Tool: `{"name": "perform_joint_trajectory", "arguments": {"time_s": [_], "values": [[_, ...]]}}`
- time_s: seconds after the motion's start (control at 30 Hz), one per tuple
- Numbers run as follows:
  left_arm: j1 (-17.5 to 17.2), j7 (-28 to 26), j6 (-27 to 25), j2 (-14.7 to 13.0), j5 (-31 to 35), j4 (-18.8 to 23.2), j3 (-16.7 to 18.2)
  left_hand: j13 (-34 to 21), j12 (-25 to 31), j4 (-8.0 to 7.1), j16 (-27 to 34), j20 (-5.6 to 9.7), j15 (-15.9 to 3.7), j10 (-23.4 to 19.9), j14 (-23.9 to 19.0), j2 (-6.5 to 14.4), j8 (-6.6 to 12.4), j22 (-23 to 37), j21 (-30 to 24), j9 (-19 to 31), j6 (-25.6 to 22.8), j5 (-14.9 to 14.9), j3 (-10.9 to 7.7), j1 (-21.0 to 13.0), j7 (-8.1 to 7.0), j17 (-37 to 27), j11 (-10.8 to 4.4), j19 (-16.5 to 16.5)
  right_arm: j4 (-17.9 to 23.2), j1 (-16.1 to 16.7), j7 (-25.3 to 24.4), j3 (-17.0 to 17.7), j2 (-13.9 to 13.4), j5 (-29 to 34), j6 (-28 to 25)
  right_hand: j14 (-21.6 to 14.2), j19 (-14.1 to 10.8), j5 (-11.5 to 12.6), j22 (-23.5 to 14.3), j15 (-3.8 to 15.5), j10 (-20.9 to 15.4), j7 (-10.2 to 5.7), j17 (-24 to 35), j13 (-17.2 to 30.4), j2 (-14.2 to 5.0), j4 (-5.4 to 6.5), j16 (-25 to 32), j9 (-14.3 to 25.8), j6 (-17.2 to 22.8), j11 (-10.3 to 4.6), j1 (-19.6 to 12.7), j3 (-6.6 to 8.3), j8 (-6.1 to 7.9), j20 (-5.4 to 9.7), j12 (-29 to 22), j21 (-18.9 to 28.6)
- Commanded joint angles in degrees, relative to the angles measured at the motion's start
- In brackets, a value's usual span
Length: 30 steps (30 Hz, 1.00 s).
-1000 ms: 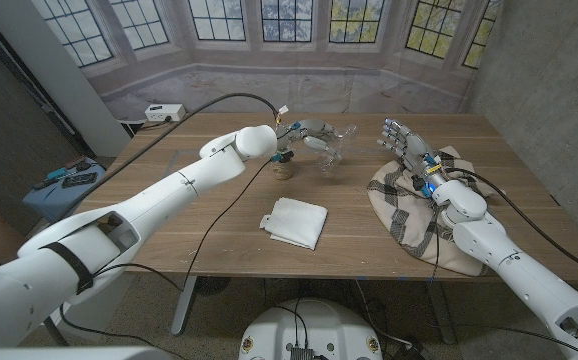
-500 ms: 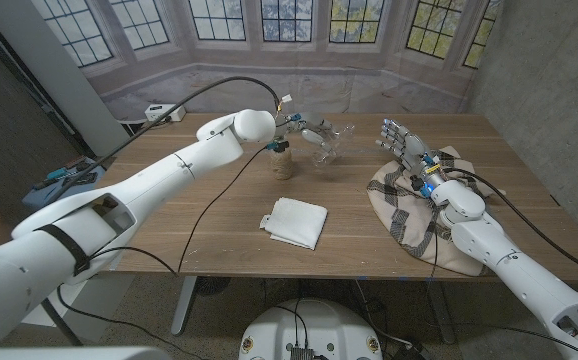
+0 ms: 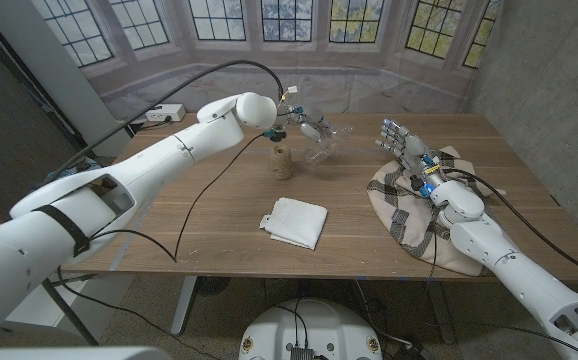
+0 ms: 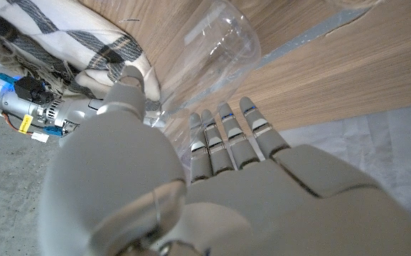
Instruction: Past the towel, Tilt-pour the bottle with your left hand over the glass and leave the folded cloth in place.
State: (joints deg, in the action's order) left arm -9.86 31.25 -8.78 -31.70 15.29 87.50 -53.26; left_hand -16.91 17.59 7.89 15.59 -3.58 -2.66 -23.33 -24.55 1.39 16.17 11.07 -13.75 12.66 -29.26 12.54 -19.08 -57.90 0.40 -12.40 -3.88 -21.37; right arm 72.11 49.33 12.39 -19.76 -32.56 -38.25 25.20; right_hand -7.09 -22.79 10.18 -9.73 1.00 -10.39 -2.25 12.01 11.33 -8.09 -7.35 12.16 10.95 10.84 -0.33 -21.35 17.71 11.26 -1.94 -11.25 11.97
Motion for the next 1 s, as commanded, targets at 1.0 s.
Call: {"name": "perform_joint_trajectory", "arguments": {"time_s": [1.0], "values": [[11.05,11.6,6.83,3.55,9.42,-6.78,-4.83,-0.97,0.37,-0.08,0.7,0.27,-0.77,-1.83,-2.09,2.19,1.3,0.2,-0.15,0.7,-2.63,0.65,-0.01,-0.42,-0.46,-0.68,-0.59,-0.13,-4.3,-1.17,1.33,-0.11,3.64,-1.34,3.23,-0.66,-1.32,0.28,-0.21,-0.78,-0.31,0.29,-0.08,0.12,-0.33,-0.39,0.47,-0.04,0.6,0.3,-0.72,0.3,0.05,-0.52,-0.24,-0.17]]}}
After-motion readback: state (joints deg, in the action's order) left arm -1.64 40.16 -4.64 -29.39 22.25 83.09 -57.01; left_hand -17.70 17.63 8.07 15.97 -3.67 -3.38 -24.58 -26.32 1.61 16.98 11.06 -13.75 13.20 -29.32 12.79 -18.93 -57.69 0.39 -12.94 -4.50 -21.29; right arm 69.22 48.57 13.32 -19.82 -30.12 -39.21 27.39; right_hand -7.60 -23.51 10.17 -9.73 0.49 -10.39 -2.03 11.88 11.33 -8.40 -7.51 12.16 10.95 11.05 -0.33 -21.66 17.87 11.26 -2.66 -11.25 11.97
